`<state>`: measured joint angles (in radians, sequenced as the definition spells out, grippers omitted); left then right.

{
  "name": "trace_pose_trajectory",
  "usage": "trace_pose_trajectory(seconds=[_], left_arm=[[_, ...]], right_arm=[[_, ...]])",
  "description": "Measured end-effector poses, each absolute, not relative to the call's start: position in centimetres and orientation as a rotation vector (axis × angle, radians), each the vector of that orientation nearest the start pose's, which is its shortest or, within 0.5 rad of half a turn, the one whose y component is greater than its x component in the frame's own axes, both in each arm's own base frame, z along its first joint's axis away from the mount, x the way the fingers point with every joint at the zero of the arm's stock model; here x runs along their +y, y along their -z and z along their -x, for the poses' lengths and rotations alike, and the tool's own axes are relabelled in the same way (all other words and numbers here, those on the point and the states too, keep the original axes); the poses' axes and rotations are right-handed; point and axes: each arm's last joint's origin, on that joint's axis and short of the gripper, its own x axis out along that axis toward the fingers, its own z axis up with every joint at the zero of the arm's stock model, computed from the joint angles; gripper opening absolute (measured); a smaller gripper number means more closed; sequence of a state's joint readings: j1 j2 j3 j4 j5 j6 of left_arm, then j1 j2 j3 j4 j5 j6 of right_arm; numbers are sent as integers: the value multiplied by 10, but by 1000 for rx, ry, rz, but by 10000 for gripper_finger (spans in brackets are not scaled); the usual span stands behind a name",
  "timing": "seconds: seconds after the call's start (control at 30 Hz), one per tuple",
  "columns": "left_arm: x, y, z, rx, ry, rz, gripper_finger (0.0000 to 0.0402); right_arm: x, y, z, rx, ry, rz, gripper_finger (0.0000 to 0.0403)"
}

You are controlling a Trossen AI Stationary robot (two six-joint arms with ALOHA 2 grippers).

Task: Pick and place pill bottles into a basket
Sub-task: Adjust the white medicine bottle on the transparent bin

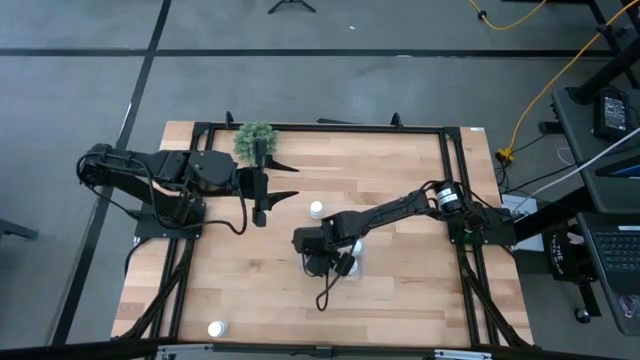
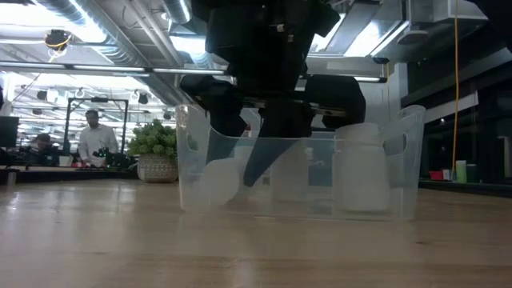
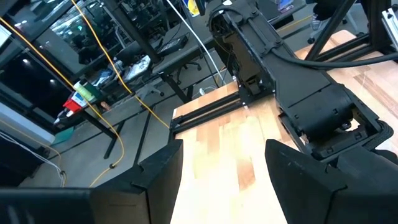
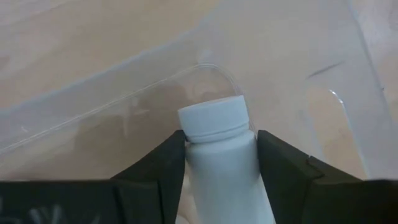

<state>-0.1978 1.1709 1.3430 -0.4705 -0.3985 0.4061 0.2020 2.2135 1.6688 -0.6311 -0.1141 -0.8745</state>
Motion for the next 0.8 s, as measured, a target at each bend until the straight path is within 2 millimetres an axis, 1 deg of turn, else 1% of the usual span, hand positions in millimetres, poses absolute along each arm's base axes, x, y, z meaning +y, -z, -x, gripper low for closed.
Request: trace_pose_trajectory(seconds=[0.13, 0.27, 0.53, 0.8], left_arm=[[-36, -420, -236, 323, -139, -489, 221], [-36, -420, -236, 323, -139, -489, 221], [-36, -420, -236, 323, -138, -489, 221], [-36, -420, -236, 321, -128, -488, 221]], right_arm=[[97, -151, -446, 983, -775, 819, 175], [100, -157, -448, 987, -766, 840, 174], [109, -173, -456, 941, -737, 881, 173], [113, -174, -453, 961, -744, 872, 173]])
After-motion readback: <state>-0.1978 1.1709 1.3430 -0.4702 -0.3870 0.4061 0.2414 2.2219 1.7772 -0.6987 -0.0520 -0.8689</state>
